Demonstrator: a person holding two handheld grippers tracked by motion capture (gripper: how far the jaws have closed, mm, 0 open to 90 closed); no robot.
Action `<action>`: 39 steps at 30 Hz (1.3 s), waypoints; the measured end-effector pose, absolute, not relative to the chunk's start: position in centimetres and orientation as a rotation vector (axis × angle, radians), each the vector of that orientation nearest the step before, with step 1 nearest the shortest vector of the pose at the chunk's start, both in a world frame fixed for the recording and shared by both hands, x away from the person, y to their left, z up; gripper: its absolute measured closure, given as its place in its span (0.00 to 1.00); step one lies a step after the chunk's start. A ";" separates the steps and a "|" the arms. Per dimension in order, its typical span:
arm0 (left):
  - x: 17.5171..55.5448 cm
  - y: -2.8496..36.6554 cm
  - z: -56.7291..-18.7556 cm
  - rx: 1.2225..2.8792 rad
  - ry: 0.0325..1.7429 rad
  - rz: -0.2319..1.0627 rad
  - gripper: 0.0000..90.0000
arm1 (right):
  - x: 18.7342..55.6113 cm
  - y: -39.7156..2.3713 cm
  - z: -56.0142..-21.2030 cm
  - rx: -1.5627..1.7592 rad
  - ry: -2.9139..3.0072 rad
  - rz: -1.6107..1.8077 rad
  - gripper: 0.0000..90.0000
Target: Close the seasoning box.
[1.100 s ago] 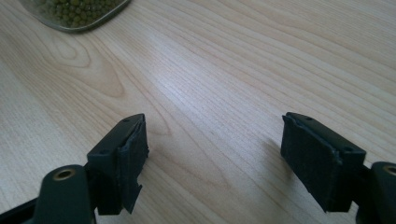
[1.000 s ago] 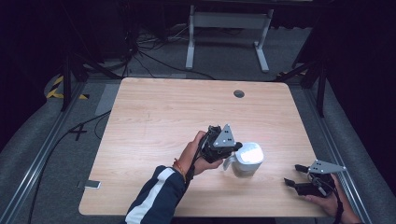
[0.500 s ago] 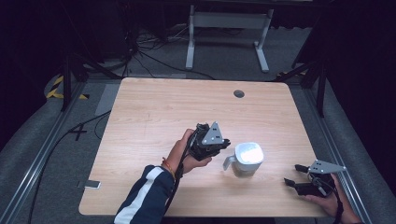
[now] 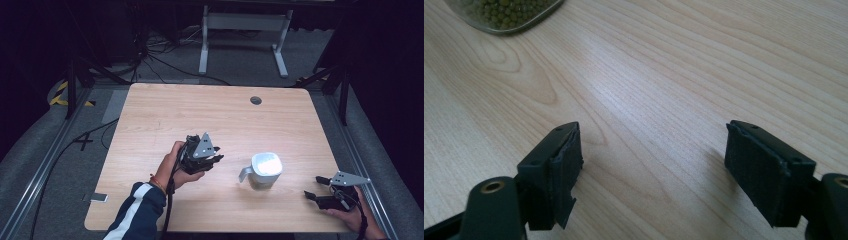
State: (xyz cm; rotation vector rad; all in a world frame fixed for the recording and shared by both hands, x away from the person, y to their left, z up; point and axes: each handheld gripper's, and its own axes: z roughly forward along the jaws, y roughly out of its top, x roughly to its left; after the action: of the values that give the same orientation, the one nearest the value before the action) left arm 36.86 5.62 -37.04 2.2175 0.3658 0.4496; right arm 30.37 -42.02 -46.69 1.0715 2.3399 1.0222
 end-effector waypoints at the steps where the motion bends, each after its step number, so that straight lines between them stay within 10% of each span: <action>1: 36.8 6.0 -37.1 2.229 0.366 0.454 0.74 | 30.4 -42.0 -46.7 1.071 2.340 1.022 0.26; 17: 35.8 11.4 -40.0 2.322 0.540 0.532 0.38 | 30.4 -42.0 -46.7 1.072 2.337 1.024 0.26; 39: 34.0 19.0 -47.3 2.283 0.789 0.425 0.25 | 30.3 -42.0 -46.7 1.072 2.336 1.025 0.26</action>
State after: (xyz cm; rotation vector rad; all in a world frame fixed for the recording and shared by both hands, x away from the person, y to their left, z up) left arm 33.98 18.99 -47.35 2.2830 0.7890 0.4254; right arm 30.34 -42.00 -46.72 1.0721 2.3360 1.0251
